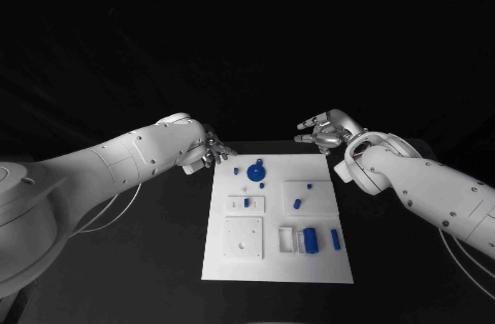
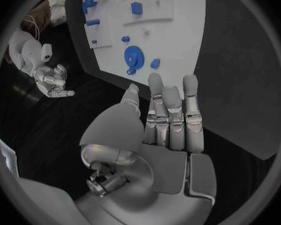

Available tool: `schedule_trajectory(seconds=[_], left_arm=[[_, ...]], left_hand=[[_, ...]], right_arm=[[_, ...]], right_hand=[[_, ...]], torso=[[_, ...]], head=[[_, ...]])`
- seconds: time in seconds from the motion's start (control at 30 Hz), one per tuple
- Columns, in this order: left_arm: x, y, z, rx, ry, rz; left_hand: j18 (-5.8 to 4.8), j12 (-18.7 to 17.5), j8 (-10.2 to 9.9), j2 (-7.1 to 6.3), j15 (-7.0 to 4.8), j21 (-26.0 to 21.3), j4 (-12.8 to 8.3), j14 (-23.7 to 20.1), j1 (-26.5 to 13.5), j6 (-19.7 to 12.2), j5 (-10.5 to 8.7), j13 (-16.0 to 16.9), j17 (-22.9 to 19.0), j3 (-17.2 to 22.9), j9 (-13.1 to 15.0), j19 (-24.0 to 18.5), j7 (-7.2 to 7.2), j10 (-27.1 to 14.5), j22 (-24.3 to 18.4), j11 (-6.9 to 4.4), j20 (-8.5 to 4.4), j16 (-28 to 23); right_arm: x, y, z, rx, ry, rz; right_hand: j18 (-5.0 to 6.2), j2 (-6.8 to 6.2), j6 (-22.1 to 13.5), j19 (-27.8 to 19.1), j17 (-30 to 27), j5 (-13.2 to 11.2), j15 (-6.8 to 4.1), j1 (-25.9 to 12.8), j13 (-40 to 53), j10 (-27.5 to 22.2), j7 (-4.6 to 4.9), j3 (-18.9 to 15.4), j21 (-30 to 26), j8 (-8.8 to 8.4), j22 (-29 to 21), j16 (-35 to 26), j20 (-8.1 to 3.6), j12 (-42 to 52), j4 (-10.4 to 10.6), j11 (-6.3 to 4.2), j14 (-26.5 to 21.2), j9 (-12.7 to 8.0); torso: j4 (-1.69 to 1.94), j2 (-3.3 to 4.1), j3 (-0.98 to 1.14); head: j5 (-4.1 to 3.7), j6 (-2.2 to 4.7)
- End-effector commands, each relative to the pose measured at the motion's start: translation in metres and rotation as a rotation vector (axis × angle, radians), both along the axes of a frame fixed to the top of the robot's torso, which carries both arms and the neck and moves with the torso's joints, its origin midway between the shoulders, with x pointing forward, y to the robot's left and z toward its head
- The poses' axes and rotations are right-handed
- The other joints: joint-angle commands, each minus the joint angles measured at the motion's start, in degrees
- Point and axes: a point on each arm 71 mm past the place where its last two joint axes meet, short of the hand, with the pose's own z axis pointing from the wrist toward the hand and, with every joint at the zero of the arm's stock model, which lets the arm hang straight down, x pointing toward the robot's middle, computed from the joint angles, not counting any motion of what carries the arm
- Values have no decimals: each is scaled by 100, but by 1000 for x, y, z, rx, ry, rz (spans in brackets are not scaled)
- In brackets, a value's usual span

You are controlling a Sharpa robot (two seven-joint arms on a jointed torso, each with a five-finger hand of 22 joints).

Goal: Assemble the parts on the task board

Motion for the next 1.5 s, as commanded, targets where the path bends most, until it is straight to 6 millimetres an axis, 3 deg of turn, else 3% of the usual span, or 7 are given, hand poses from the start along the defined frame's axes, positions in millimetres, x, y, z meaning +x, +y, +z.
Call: schedule_trajectory(seconds=[0.03,0.4,0.6,0.9,1.13,1.33,1.5], left_arm=[[1,-5,-4,39,24,-70],[4,-13,-15,78,27,-116],[4,-15,-20,84,32,-122],[4,-13,-25,87,30,-108],[5,-11,-26,89,28,-97],[4,-11,-27,91,34,-97],[4,-10,-27,94,39,-94]], left_hand=[[-42,-30,2,-16,27,-33,32,-50,-46,-73,-37,10,-12,0,-28,32,11,133,99,38,20,17],[-31,16,23,-416,50,-68,107,-110,-295,-227,23,61,-51,222,-362,15,65,107,108,76,46,115],[-27,26,16,-487,53,-57,178,-113,-353,-272,-2,66,-66,314,-415,16,78,105,110,82,48,135],[-16,36,27,-424,58,-47,109,-108,-318,-363,39,74,-78,301,-486,21,103,110,110,92,55,147],[-19,30,22,-196,49,-26,-87,-96,-272,-290,85,68,-91,178,-506,27,89,133,110,83,46,153],[-25,36,28,-104,36,-8,-201,-76,-228,-225,300,70,-81,130,-476,34,68,156,110,70,33,169],[-32,46,67,-44,18,16,-320,-64,-140,-124,811,75,-68,128,-405,42,31,169,114,48,18,187]], right_arm=[[-1,3,0,-1,2,17],[-2,5,2,0,-2,22],[-2,7,3,1,-4,25],[-2,8,4,1,-5,27],[-2,8,3,0,-5,27],[-2,8,3,0,-4,26],[-2,7,3,-1,-3,25]], right_hand=[[42,14,-1,296,-5,34,-21,-41,-8,-36,5,-26,-28,-20,483,-20,16,-34,-2,-13,-12,-3],[42,14,-1,296,-5,34,-21,-41,-8,-36,5,-26,-28,-20,483,-20,16,-34,-2,-13,-12,-3],[42,14,-1,296,-5,34,-21,-41,-8,-36,5,-26,-28,-20,483,-20,16,-34,-2,-13,-12,-3],[42,14,-1,296,-5,34,-21,-41,-8,-36,5,-26,-28,-20,483,-20,16,-34,-2,-13,-12,-3],[40,8,1,300,-3,47,-23,-40,-8,-30,5,-12,-32,-19,485,-26,14,-27,-1,-14,-9,-3],[40,8,1,300,-3,47,-23,-40,-8,-30,5,-12,-32,-19,485,-26,14,-27,-1,-14,-9,-3],[40,8,1,300,-3,47,-23,-40,-8,-30,5,-12,-32,-19,485,-26,14,-27,-1,-14,-9,-3]], torso=[[-44,49,4],[-102,131,0],[-122,170,-6],[-138,185,-15],[-128,178,-13],[-126,179,-15],[-126,180,-11]], head=[[26,26],[63,69],[72,86],[59,86],[39,67],[32,60],[25,58]])
